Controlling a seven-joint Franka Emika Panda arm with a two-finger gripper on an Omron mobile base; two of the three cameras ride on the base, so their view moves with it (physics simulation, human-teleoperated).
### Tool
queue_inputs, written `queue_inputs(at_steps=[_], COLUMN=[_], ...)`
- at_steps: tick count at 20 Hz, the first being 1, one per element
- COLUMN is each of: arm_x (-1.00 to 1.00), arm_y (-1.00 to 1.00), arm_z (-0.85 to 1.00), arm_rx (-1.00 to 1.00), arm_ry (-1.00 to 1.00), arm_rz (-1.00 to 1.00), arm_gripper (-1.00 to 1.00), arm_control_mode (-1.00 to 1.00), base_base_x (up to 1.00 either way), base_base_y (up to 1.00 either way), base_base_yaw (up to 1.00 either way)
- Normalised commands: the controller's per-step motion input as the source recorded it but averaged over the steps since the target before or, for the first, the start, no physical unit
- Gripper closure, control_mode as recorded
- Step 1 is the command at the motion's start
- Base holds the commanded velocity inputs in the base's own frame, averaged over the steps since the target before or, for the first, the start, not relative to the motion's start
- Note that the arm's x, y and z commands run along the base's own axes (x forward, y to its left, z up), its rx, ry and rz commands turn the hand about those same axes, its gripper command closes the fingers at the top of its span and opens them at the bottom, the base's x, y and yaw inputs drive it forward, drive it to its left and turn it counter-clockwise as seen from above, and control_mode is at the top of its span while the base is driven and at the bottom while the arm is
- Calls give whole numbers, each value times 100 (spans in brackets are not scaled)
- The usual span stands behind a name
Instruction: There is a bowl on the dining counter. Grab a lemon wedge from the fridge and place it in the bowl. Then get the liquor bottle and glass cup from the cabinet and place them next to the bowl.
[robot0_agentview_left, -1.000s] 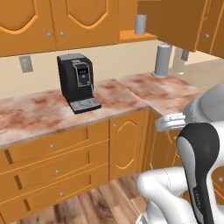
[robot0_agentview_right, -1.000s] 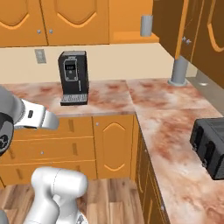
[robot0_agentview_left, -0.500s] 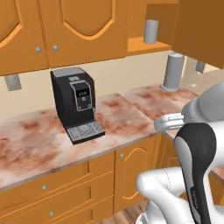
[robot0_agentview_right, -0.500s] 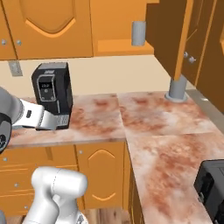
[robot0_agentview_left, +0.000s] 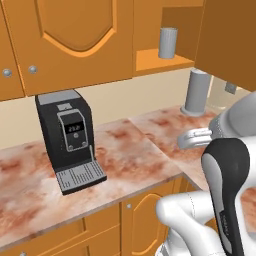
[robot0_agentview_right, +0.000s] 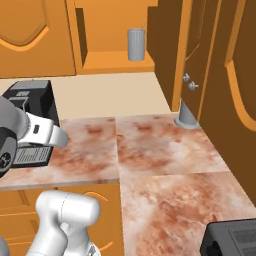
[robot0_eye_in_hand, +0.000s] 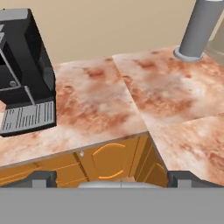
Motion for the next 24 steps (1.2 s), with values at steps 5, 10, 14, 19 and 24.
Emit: queue_inputs(at_steps=[5, 10, 14, 19, 24], arm_x=[0, 0, 0, 0, 0], arm_y=[0, 0, 0, 0, 0], arm_z=[0, 0, 0, 0, 0], arm_rx=[0, 0, 0, 0, 0], arm_ry=[0, 0, 0, 0, 0], arm_rz=[0, 0, 0, 0, 0], arm_gripper=[-100, -100, -100, -100, -100], arm_control_mode=[100, 100, 100, 100, 100], base_base_x=[100, 100, 100, 100, 100], base_base_y=[-31, -7, 0, 0, 0], base_base_yaw=[0, -7, -17, -16, -19])
